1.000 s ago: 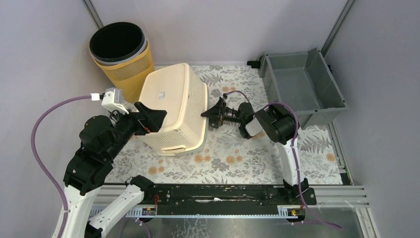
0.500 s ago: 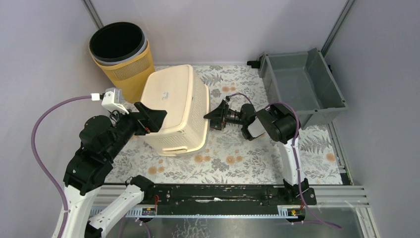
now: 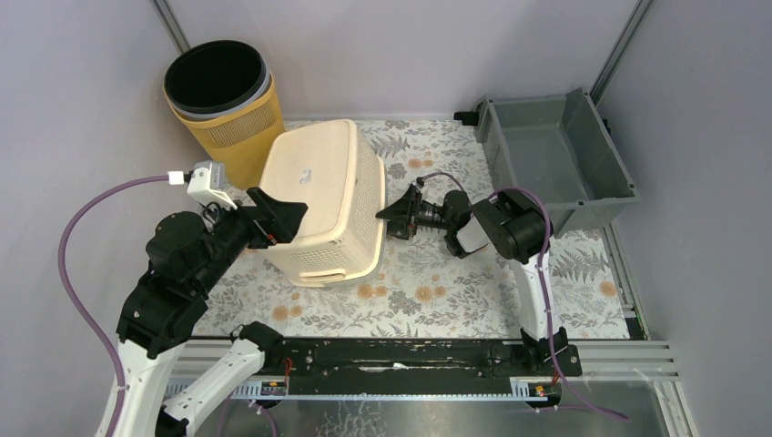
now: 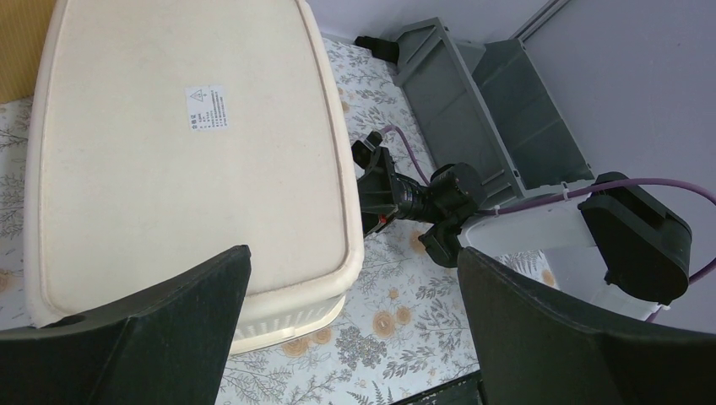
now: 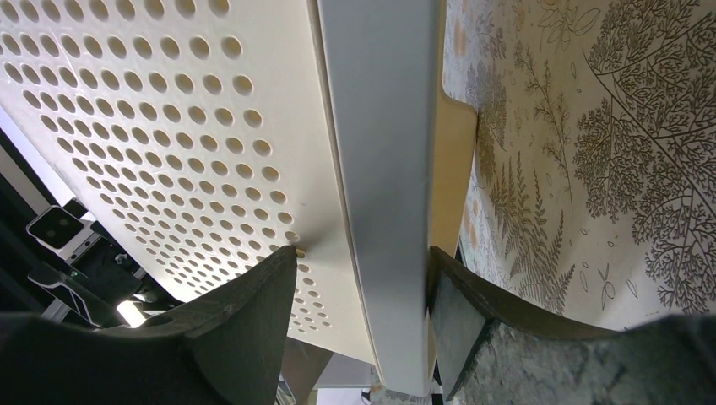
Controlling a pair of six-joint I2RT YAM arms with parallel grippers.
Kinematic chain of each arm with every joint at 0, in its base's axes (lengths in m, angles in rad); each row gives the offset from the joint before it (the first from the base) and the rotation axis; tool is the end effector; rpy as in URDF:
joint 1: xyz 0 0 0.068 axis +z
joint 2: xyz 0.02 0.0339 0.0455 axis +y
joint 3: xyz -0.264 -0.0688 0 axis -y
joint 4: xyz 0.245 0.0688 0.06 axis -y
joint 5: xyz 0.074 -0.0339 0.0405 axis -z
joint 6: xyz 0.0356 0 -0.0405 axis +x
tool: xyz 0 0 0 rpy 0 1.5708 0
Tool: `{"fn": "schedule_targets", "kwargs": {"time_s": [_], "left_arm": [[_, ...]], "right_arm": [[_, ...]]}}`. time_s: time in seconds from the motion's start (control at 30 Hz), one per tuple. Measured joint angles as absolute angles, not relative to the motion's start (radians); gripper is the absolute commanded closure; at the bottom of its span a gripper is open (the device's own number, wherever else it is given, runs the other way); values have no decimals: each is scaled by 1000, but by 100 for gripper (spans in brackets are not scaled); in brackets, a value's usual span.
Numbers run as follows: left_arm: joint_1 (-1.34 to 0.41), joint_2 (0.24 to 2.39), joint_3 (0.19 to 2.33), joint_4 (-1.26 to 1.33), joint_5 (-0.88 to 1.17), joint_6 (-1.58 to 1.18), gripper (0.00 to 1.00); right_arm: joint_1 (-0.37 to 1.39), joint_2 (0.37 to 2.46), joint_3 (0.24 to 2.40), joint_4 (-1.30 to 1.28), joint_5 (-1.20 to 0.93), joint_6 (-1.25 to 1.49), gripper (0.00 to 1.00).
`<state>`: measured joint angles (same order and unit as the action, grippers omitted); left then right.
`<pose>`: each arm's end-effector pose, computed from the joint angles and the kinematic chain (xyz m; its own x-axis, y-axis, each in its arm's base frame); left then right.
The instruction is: Turn the large container upside down
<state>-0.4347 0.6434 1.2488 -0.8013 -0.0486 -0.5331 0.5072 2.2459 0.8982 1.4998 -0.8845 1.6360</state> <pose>0.0765 -0.0336 0.4393 -0.3439 -0.4000 -0.8496 0.2353 0.8392 -0.4903 0.3303 0.2150 0.1086 -0.9828 0.1773 -0.0526 -0.0686 -0.0853 0.9940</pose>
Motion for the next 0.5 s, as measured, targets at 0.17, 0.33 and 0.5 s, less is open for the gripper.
{"fn": "schedule_targets", "kwargs": {"time_s": [0.17, 0.33, 0.5], "left_arm": [[-435, 645, 1243, -801, -48, -536, 0], [-435, 645, 1229, -801, -47, -542, 0], [-435, 645, 1221, -801, -47, -545, 0]], "right_arm": [[507, 2246, 898, 1500, -884, 1635, 37], [505, 2246, 886, 1501, -884, 1634, 37], [499, 2246, 870, 1501, -884, 1630, 37]]}}
